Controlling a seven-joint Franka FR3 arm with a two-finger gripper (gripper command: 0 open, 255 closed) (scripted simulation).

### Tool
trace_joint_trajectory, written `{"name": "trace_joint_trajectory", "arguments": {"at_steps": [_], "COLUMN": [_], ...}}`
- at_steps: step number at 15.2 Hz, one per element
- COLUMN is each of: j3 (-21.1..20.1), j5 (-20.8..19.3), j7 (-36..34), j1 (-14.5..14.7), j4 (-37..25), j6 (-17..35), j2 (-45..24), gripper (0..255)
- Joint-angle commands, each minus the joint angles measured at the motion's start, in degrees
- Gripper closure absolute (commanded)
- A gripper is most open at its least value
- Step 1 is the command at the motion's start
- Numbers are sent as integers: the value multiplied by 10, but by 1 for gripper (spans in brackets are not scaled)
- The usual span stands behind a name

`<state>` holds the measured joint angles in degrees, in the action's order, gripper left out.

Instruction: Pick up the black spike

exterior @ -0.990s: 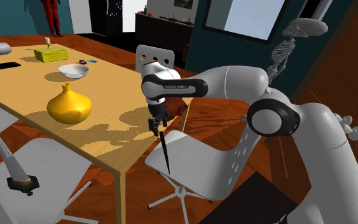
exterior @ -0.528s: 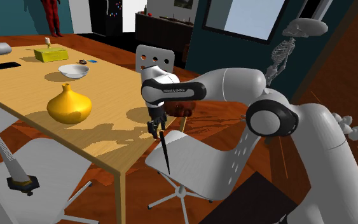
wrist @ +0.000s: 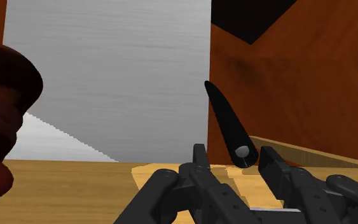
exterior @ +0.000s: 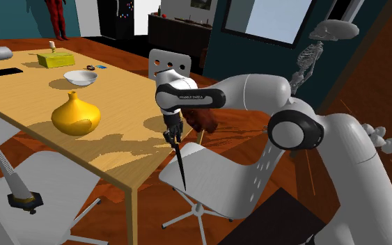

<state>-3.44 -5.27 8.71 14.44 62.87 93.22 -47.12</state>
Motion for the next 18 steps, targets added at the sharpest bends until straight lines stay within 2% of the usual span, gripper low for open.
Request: {"name": "trace_joint_trajectory", "arguments": {"at_steps": [1, 16, 18], "j3": [-3, -5, -5], "j5": [3, 4, 4], "j7": [1, 6, 6], "j1": [1, 2, 2], "j4": [25, -47, -48], "j6": [10, -88, -89], "j2": [-6, 20, 20], "gripper": [255, 255, 255]}}
